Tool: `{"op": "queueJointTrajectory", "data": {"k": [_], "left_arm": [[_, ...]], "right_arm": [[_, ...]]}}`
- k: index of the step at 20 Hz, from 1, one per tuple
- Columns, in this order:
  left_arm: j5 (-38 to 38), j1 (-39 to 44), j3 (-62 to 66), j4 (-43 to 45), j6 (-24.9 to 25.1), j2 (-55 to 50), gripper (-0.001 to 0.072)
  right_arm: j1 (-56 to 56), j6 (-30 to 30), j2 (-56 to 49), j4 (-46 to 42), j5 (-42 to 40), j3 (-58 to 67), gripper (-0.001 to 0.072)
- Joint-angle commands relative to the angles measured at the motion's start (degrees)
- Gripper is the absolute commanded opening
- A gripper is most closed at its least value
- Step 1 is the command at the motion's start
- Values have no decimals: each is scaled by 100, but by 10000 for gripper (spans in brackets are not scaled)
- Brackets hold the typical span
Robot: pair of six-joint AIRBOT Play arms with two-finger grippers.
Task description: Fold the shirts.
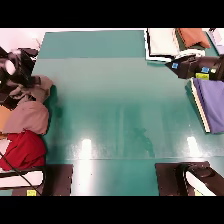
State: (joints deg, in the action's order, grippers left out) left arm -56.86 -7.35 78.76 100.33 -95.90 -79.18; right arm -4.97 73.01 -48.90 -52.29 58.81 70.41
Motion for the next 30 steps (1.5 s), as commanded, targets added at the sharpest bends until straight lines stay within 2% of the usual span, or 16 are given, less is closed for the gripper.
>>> {"op": "queueJointTrajectory", "data": {"k": [1, 3, 6, 8, 11, 15, 16, 17, 18, 21, 23, 26, 30], "left_arm": [[35, 249, 918, -35, 195, 791, 24], [24, 721, 1569, -146, 219, 1449, 23], [13, 1757, 2114, -844, 866, 2164, 23], [-61, 2542, 2184, -1305, 1113, 2297, 23], [-343, 3884, 2153, -1381, 1115, 1934, 23], [-313, 5276, 2153, -1458, 1410, 704, 28], [-247, 5438, 2153, -1519, 1458, 367, 220], [-197, 5486, 2155, -1532, 1445, 103, 514], [-210, 5431, 2155, -1508, 1373, -103, 547], [-527, 4557, 2155, -1412, 793, -210, 546], [-1091, 3713, 2138, -1499, 337, -199, 546], [-1513, 2820, 1480, -2323, 369, -188, 547], [-1095, 2815, -391, -2983, 472, 59, 548]], "right_arm": [[-7, 4, -101, 4, -116, 470, 19], [-4, 2, -275, -31, -111, 1069, 19], [0, 0, -621, -33, -116, 1950, 19], [0, 0, -826, -35, -116, 2448, 19], [13, 2, -1084, -39, 42, 3147, 19], [212, 4, -1394, -37, 546, 3993, 19], [337, 7, -1447, -39, 717, 4153, 19], [525, 70, -1480, -37, 896, 4284, 19], [726, 175, -1482, -35, 1054, 4358, 19], [1209, 291, -1307, -20, 1257, 4159, 19], [1368, 289, -1056, -22, 1189, 3735, 19], [1469, 284, -697, -24, 922, 3010, 19], [1469, 284, -334, -17, 522, 2142, 19]]}}
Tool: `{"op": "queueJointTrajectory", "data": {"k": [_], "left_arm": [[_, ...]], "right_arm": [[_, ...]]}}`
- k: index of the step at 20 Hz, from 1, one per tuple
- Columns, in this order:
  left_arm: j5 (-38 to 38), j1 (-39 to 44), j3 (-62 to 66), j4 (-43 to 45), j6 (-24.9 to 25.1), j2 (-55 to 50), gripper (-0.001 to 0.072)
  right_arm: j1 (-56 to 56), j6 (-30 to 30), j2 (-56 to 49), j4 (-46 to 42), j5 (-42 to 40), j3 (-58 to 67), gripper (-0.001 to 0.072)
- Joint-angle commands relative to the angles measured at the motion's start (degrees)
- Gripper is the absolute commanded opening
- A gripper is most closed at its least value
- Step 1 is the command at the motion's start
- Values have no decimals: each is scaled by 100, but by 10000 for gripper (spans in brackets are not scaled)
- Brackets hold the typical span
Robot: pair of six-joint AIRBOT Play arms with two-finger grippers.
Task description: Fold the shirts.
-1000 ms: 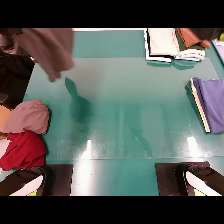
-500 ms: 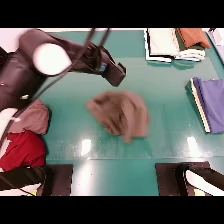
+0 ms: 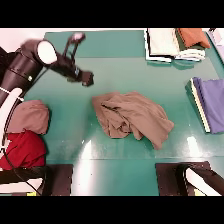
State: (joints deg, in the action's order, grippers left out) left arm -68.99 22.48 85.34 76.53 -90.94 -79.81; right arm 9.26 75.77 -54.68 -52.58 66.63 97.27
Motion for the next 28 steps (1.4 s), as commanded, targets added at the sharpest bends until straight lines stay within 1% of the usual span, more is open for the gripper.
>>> {"op": "queueJointTrajectory", "data": {"k": [1, 3, 5, 7, 11, 13, 15, 16, 17, 18, 19, 20, 21, 22, 23, 26, 28], "left_arm": [[275, -103, -1558, -874, -7, 212, 548], [570, 151, -2339, -1119, -7, 321, 548], [863, 514, -2817, -1364, -9, 321, 548], [1316, 966, -3158, -1572, -13, 319, 547], [1878, 1515, -3368, -1633, -219, 295, 547], [2175, 1587, -3368, -1683, -229, 291, 546], [2247, 1587, -3368, -1665, -234, 278, 545], [2247, 1587, -3370, -1648, -234, 258, 472], [2256, 1587, -3370, -1644, -225, 236, 303], [2280, 1587, -3375, -1637, -225, 208, 200], [2369, 1587, -3407, -1596, -223, 208, 126], [2413, 1585, -3410, -1486, -225, 208, 22], [2424, 1547, -3407, -1331, -282, 214, 24], [2374, 1434, -3401, -1200, -455, 221, 24], [2297, 1202, -3403, -1182, -509, 249, 24], [2186, 332, -3403, -1174, -365, 588, 24], [2192, -188, -3390, -1178, -205, 894, 24]], "right_arm": [[46, 9, 306, 11, -289, -699, 19], [46, 9, 389, 13, -326, -914, 19], [46, 11, 389, 31, -323, -942, 19], [46, 11, 391, 55, -350, -940, 19], [46, 13, 393, 55, -343, -940, 19], [46, 24, 396, 57, -328, -940, 19], [46, 28, 396, 55, -197, -940, 19], [46, 28, 396, 52, -101, -940, 19], [46, 28, 396, 50, -33, -940, 19], [46, 28, 396, 52, 7, -940, 19], [46, 28, 396, 52, 35, -940, 19], [48, 28, 396, 52, 98, -940, 19], [48, 28, 396, 44, 173, -940, 19], [48, 28, 396, -4, 267, -940, 19], [81, 28, 396, -37, 391, -942, 19], [437, 28, 398, -162, 1167, -1167, 19], [837, 26, 474, -168, 1532, -1853, 19]]}}
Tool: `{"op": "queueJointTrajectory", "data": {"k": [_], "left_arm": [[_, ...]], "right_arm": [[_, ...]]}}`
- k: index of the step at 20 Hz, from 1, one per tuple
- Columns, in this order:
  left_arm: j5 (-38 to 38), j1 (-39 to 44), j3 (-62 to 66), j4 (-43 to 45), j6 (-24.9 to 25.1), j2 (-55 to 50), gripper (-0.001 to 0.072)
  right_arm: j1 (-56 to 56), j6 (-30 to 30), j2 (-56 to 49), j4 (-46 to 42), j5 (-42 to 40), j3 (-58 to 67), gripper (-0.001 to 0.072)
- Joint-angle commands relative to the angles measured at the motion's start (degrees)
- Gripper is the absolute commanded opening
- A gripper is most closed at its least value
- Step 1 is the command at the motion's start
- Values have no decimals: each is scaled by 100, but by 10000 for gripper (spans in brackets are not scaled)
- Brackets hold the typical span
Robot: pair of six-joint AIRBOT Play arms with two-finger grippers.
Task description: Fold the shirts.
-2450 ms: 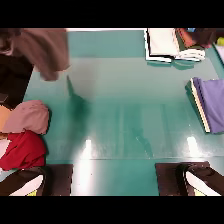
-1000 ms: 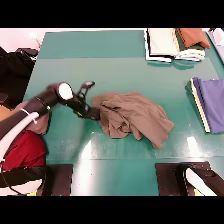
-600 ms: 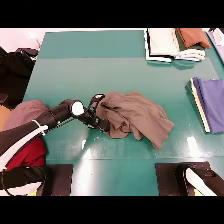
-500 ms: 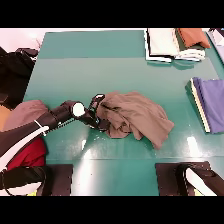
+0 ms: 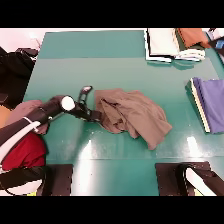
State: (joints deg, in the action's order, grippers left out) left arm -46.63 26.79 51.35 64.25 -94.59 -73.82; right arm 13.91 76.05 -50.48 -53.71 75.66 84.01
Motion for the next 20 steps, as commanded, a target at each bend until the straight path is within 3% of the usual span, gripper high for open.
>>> {"op": "queueJointTrajectory", "data": {"k": [1, 2, 3, 4, 5, 10, 15, 18, 20], "left_arm": [[-50, -831, 9, 55, 232, 433, 24], [-46, -992, 11, 50, 282, 522, 24], [-50, -1106, 22, 48, 358, 560, 24], [-63, -1169, 31, 61, 361, 568, 25], [-83, -1182, 31, 81, 361, 566, 25], [-74, -1182, 31, 98, 361, 564, 25], [-105, -1182, 31, 96, 358, 562, 24], [-140, -1180, 31, 94, 356, 562, 25], [-142, -1182, 33, 94, 358, 564, 25]], "right_arm": [[562, -2, 120, -52, 638, -1001, 20], [730, -4, 188, -57, 568, -1578, 27], [870, -9, 229, -52, 481, -2140, 169], [962, -9, 236, -52, 328, -2771, 458], [1014, -9, 201, -50, 136, -3351, 556], [428, -63, -706, 17, -588, -5132, 555], [-966, -37, -1622, 214, -1722, -4996, 551], [-1515, -42, -2162, 286, -2124, -4446, 404], [-1722, -87, -2389, 251, -2192, -4041, 87]]}}
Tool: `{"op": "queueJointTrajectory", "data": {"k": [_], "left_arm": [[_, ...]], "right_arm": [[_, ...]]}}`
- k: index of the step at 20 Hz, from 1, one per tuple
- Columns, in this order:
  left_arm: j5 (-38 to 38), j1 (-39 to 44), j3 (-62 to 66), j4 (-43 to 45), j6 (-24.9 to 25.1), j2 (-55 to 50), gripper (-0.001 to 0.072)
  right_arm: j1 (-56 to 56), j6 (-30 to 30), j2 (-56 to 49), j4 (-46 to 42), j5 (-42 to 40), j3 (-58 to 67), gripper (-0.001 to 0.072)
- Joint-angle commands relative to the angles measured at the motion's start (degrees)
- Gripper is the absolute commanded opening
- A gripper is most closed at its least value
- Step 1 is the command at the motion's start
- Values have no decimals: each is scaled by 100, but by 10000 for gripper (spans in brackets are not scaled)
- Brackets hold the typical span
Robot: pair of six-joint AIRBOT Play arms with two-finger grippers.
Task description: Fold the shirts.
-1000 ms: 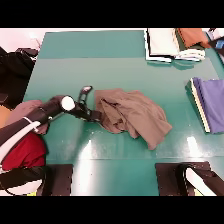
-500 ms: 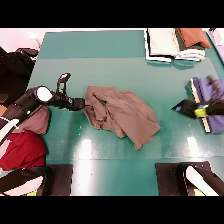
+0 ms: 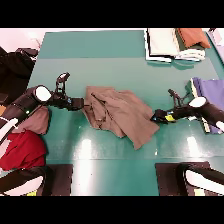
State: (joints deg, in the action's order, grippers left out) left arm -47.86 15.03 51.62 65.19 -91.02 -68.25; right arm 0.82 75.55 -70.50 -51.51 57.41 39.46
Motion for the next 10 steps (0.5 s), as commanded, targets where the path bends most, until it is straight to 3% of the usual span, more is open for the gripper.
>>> {"op": "queueJointTrajectory", "data": {"k": [1, 8, 10], "left_arm": [[-55, -7, 37, 52, 0, 24, 24], [-894, -7, 2275, 2216, -216, 1189, 24], [-922, -7, 3121, 2380, -208, 1657, 24]], "right_arm": [[-446, -87, -402, 26, -363, 632, 19], [319, -105, 1259, -466, 326, 2778, 18], [699, -105, 1867, -468, 518, 3442, 18]]}}
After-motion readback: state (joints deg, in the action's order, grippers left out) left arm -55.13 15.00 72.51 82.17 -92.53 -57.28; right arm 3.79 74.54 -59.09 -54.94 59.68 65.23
